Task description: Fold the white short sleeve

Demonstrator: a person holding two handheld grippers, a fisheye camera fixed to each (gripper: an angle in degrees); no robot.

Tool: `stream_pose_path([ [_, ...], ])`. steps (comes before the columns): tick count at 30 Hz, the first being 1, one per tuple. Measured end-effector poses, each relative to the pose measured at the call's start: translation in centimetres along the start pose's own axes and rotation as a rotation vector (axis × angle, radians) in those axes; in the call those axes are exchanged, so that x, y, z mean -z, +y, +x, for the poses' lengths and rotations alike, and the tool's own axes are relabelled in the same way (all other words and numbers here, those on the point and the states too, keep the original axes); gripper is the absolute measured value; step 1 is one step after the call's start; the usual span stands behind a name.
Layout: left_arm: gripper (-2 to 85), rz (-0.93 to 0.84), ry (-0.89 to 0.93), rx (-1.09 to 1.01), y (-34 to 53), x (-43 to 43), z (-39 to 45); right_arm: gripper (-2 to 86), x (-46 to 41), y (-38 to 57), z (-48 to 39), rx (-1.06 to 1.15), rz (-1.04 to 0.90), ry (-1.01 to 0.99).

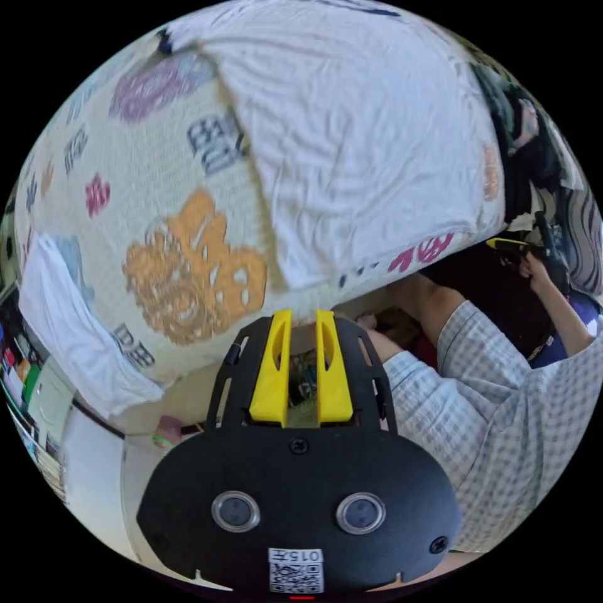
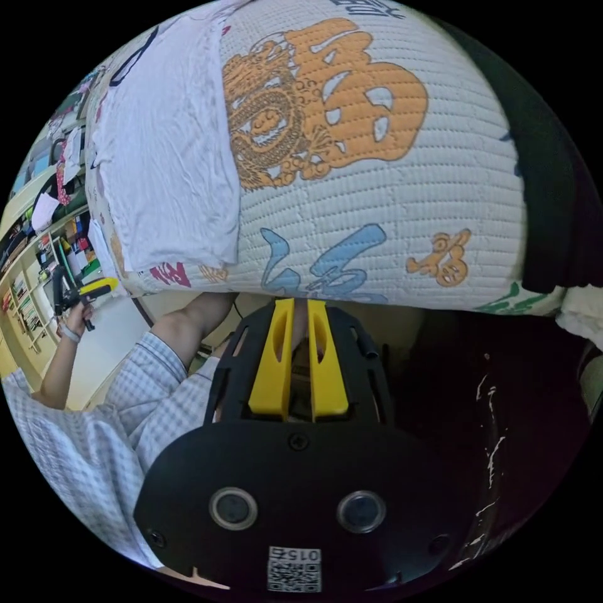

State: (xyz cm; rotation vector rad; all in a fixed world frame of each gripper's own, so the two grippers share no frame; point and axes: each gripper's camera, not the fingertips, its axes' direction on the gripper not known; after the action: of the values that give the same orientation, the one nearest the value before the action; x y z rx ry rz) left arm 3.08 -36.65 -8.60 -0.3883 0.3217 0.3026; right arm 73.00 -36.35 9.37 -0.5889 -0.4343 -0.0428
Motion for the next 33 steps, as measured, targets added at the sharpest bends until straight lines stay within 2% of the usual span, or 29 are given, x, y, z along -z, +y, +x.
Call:
stream_pose_path([
  [4,7.2,0.225,0.058,-0.2,-8.8,6.8,6.5,4.9,4.6,0.1,1.3,-0.019,0.207,-0.08],
  [6,7.8,0.371,0.059,-0.352,-15.6,11.1,12.2,5.3,8.3,-1.2,1.6,-0.008,0.376,-0.105],
  [8,8.2,0.434,0.067,-0.452,-20.9,13.4,16.5,5.8,10.6,-3.2,1.9,0.015,0.464,-0.155],
  [12,8.4,0.432,0.033,-0.55,-32.7,15.7,24.9,6.5,14.4,-8.5,3.0,0.041,0.58,-0.278],
  [18,8.0,0.351,-0.012,-0.535,-44.6,15.6,32.8,6.6,16.2,-13.0,7.0,0.0,0.592,-0.421],
  [21,8.1,0.285,-0.059,-0.541,-48.4,14.6,35.8,6.6,16.1,-14.8,8.9,-0.015,0.553,-0.504],
  [26,6.1,0.206,-0.186,-0.588,-51.7,12.9,39.8,6.4,15.4,-16.8,10.1,-0.02,0.492,-0.534],
  [29,3.3,0.126,-0.18,-0.601,-53.2,12.1,41.1,4.5,14.7,-17.7,10.4,-0.028,0.453,-0.601],
  [33,-0.2,0.167,-0.131,-0.608,-54.0,13.2,41.9,1.4,15.0,-17.5,10.6,-0.041,0.502,-0.596],
])
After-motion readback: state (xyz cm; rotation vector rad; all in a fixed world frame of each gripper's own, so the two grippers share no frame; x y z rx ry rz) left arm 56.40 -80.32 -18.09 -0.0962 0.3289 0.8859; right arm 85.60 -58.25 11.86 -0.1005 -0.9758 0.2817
